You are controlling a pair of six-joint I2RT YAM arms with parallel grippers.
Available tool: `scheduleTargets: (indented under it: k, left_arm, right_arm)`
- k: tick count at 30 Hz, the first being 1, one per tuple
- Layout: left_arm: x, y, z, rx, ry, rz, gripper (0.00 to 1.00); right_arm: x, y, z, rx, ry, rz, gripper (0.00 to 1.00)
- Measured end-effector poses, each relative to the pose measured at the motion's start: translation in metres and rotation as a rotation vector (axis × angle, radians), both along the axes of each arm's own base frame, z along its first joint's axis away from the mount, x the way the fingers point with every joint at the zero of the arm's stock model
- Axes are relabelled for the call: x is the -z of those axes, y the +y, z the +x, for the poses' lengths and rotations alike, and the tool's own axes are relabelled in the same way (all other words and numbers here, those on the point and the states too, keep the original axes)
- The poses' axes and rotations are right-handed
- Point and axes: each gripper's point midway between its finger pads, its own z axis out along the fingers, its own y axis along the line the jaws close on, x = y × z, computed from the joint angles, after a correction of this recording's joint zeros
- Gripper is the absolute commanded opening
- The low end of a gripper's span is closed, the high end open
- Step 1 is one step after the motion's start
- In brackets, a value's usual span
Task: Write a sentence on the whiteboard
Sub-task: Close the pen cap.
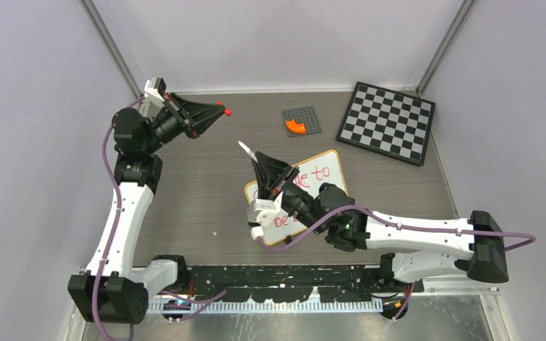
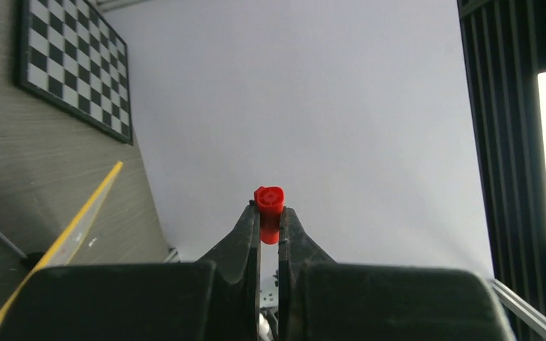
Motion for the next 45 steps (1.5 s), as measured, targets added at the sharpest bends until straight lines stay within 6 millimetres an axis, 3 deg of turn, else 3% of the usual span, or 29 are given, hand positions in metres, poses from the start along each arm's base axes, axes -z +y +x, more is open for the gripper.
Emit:
scheduleTargets:
  k: [4,10,20,45]
  left_arm:
    - [-0.013,-0.006,-0.014,0.02,-0.047,-0.041,0.0]
    - [-0.024,-0.009,-0.019,0.025,-0.101,-0.063,0.0]
    - [-0.01,-0.018,-0.023,0.054,-0.121,-0.069,0.0]
    - [-0.009,-0.019,-0.032,0.065,-0.142,-0.066,0.0]
  right_arm:
    - [-0.009,0.003,0.0,0.02,-0.084,0.006,0.0]
    - [-0.012,0.007,0.003,0.061,-0.186,-0.022,0.0]
    - [-0.002,0.02,0.012,0.145,-0.305,-0.099,0.0]
    - [-0.018,-0.002,0.022,0.246,-0.336,-0.087,0.0]
